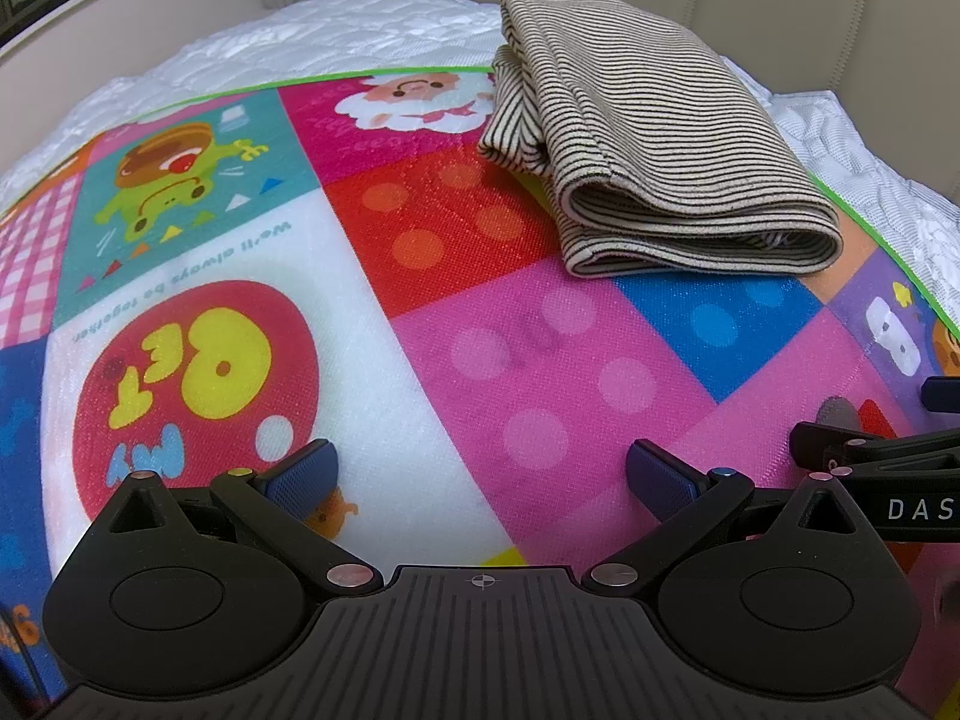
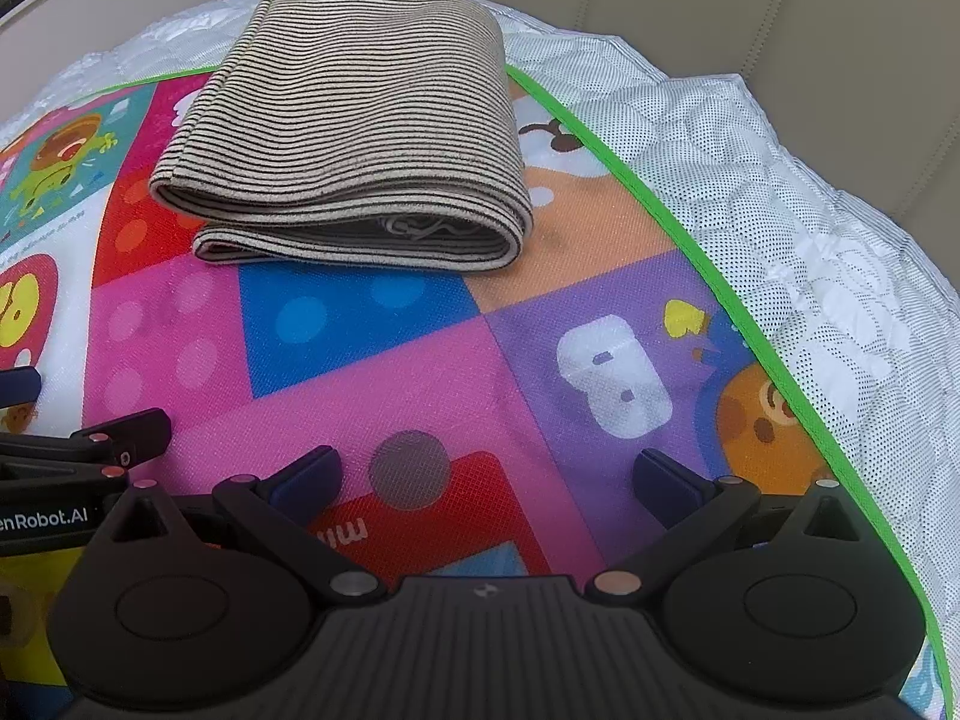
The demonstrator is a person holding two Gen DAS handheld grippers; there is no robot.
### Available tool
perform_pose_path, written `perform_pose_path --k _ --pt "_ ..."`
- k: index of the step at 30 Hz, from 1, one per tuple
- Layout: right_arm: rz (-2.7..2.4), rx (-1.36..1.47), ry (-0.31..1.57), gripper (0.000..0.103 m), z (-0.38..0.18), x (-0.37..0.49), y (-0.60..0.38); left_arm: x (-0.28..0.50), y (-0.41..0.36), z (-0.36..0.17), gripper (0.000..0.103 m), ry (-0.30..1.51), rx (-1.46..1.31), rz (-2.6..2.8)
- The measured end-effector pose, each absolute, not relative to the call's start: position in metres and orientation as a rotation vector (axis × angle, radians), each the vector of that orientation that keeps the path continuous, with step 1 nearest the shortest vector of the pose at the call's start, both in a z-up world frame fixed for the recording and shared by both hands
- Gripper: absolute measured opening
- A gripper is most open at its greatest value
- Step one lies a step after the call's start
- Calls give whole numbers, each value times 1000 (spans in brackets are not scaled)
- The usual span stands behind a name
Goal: Fold clothes
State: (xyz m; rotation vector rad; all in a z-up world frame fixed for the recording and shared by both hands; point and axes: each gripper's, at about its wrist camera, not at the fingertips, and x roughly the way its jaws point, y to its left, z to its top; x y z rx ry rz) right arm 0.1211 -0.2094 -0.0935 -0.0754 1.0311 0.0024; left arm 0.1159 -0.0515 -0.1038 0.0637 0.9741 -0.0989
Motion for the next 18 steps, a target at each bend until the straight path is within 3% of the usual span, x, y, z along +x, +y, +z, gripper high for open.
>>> perform_pose_path --k 18 --pt "2 -75 1032 103 -93 121 -210 116 -51 -104 103 973 66 -102"
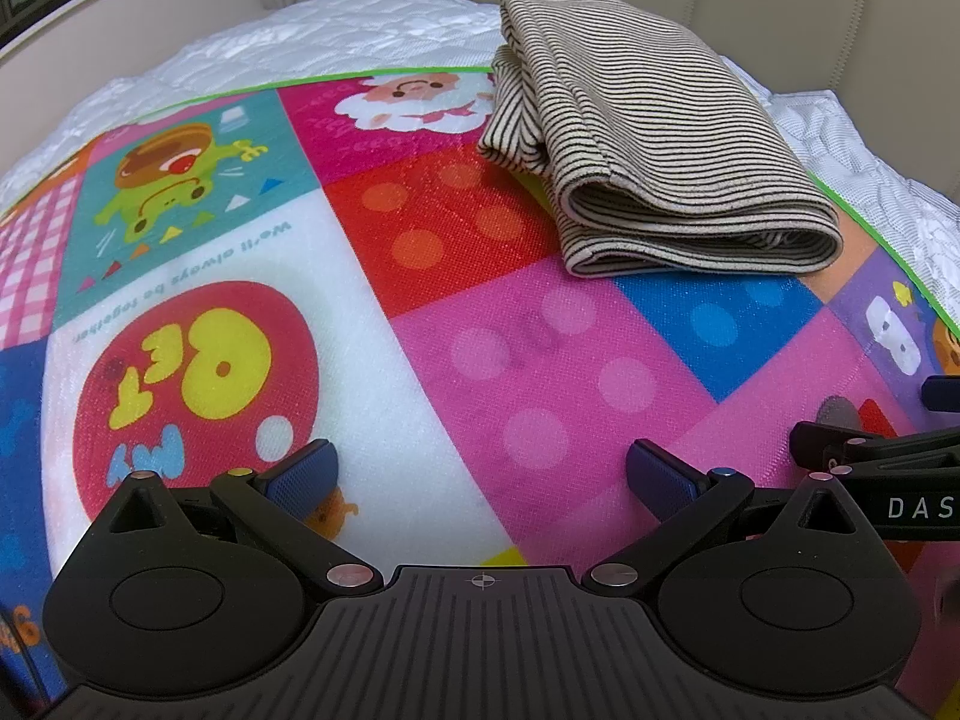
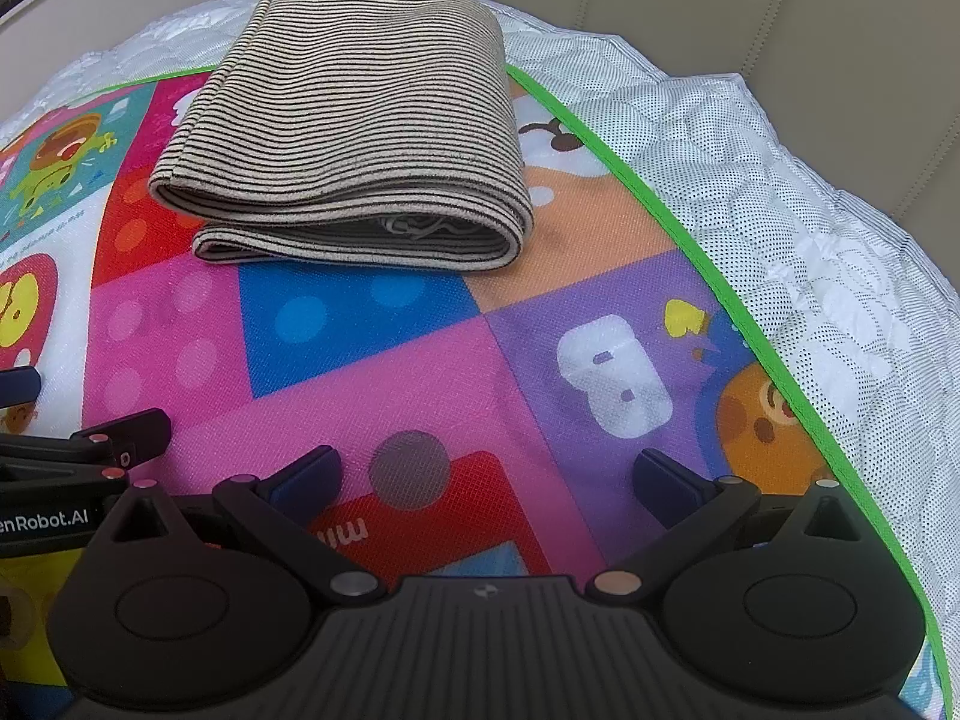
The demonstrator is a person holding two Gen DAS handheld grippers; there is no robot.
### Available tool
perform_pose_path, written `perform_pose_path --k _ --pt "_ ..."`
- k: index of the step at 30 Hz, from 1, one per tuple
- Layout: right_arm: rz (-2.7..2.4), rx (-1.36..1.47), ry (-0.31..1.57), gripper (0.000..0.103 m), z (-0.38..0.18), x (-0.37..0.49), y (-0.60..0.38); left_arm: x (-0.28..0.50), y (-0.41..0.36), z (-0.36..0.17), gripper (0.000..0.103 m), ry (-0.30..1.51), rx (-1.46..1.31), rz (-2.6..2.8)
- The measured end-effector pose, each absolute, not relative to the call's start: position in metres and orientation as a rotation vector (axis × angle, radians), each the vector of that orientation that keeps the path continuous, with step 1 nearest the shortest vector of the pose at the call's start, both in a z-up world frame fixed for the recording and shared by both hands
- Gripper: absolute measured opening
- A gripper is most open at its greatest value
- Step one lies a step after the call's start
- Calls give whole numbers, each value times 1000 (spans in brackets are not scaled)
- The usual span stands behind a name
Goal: Fold clothes
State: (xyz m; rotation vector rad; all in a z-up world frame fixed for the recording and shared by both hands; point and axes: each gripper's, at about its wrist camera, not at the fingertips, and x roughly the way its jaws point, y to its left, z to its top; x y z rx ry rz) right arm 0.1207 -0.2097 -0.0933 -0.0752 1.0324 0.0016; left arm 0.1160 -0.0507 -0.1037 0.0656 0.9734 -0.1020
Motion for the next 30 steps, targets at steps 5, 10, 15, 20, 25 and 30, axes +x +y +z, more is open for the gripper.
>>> perform_pose_path --k 5,10,15,20,25,30 --pt "1 -76 1033 103 -94 121 -209 116 -49 -104 103 973 67 -105" --pt "2 -76 1033 103 -94 121 -209 116 -50 -104 103 973 66 -103" --pt "3 -77 1032 103 -94 121 -210 115 -51 -103 103 973 66 -102" --pt "3 -78 1031 103 -95 120 -210 115 -51 -103 103 973 66 -103" --pt "5 -77 1029 103 -95 119 -212 115 -51 -102 103 972 63 -105" --pt "14 -76 1024 103 -95 119 -212 115 -50 -101 103 963 60 -107"
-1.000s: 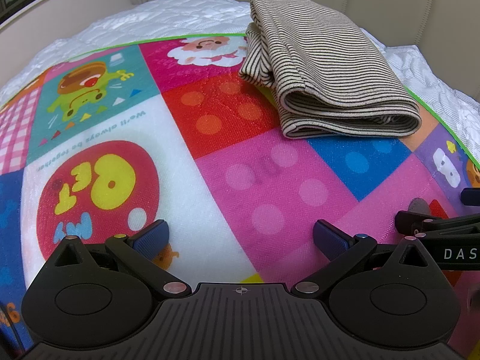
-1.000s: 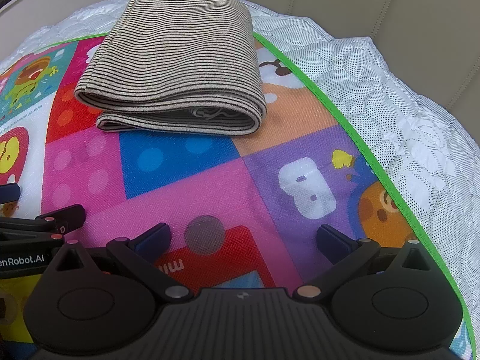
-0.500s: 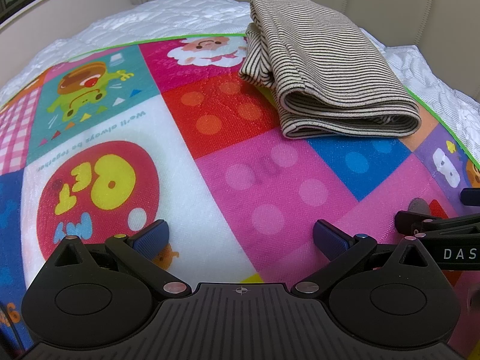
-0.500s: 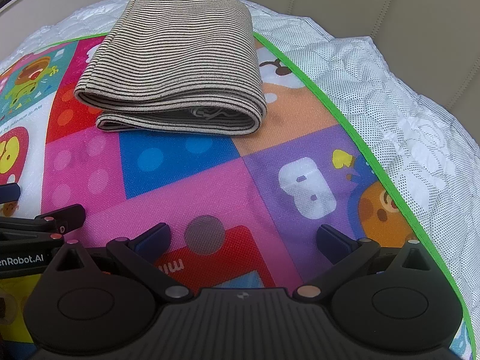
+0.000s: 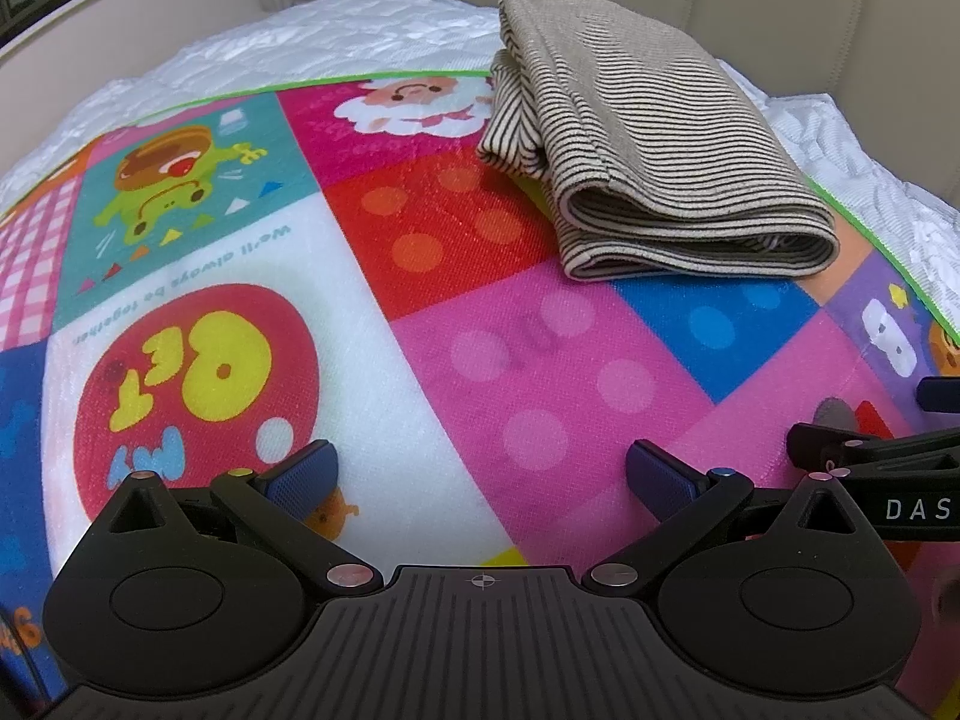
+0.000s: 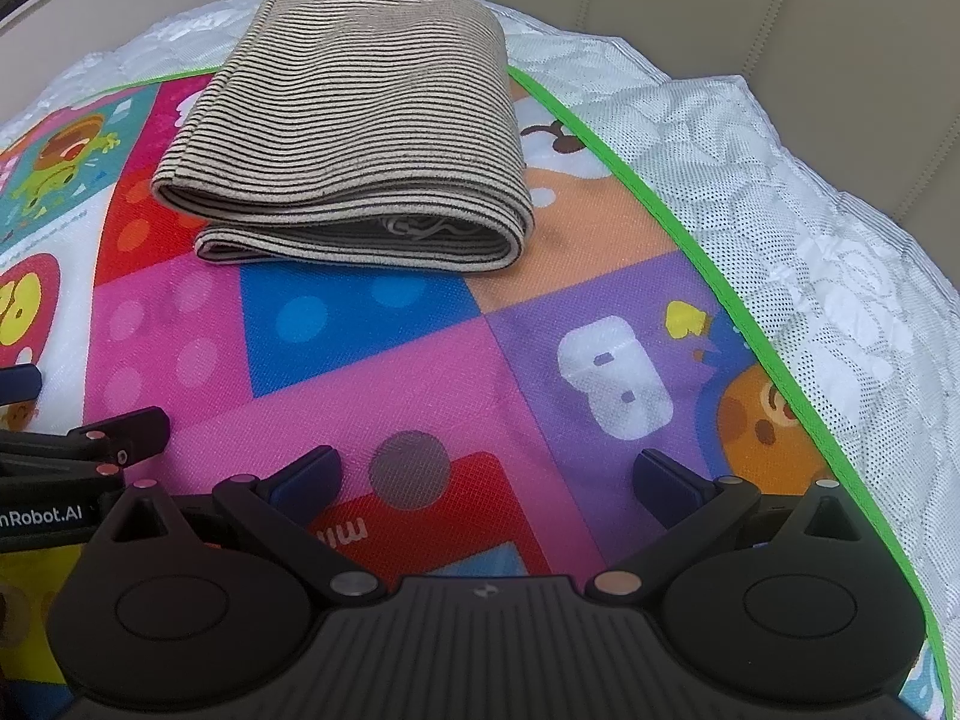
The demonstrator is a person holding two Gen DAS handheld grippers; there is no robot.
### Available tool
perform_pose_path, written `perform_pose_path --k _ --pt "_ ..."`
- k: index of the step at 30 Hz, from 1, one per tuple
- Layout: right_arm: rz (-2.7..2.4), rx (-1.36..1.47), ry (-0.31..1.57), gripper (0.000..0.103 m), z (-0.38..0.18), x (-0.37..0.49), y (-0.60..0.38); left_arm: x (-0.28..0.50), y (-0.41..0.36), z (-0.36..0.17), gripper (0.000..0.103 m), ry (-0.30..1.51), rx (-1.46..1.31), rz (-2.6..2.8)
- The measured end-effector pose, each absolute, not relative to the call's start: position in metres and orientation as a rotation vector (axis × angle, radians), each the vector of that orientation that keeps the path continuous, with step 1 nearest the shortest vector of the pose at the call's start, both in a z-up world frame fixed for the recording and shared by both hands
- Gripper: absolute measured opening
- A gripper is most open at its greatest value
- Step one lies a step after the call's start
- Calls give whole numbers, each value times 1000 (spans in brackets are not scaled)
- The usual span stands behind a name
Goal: Fold clothes
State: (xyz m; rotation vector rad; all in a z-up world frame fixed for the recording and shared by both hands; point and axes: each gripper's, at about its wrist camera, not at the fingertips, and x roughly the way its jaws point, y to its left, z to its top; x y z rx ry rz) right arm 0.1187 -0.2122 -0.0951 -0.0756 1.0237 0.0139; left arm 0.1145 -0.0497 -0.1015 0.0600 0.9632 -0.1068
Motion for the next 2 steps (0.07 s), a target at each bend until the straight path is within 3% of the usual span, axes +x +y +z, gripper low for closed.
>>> perform_pose_path --k 2 --pt "17 -75 1021 103 -95 118 -212 115 -49 -101 103 959 58 -108"
